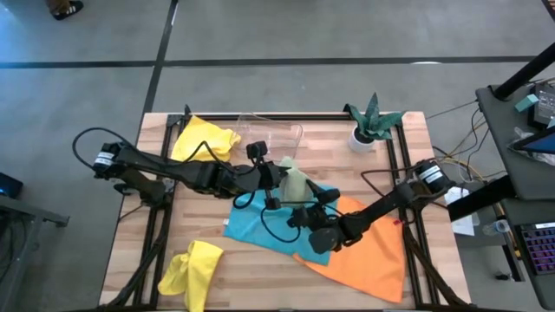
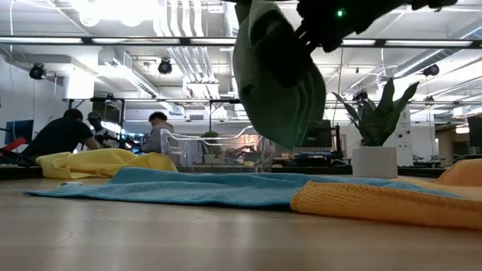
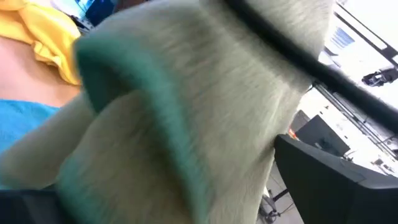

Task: Fold microfiber towels
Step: Fold the green towel

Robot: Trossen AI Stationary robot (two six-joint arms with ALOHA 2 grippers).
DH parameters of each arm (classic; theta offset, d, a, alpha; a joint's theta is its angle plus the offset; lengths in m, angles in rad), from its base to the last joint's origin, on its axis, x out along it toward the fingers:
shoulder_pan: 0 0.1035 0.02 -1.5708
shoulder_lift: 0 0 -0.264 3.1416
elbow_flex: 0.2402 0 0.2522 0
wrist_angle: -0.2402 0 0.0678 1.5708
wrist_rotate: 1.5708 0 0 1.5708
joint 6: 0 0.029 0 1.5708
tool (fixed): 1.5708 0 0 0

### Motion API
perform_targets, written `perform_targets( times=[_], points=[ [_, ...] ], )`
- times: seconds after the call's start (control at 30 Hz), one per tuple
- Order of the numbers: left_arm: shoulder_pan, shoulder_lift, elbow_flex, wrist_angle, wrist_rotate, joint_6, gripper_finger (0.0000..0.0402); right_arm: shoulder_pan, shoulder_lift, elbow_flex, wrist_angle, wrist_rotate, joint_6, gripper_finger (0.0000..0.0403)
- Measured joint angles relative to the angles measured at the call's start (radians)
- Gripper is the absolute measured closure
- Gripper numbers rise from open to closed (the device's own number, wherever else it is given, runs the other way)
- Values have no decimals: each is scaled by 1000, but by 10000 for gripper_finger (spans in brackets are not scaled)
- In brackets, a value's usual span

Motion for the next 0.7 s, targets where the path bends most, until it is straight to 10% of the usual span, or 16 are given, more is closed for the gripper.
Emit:
perform_targets(
  times=[0.7],
  points=[
    [-2, 0, -17, -177, 56, -50, 401, 50, -104, -43, -3, -44, -49, 386]
  ],
)
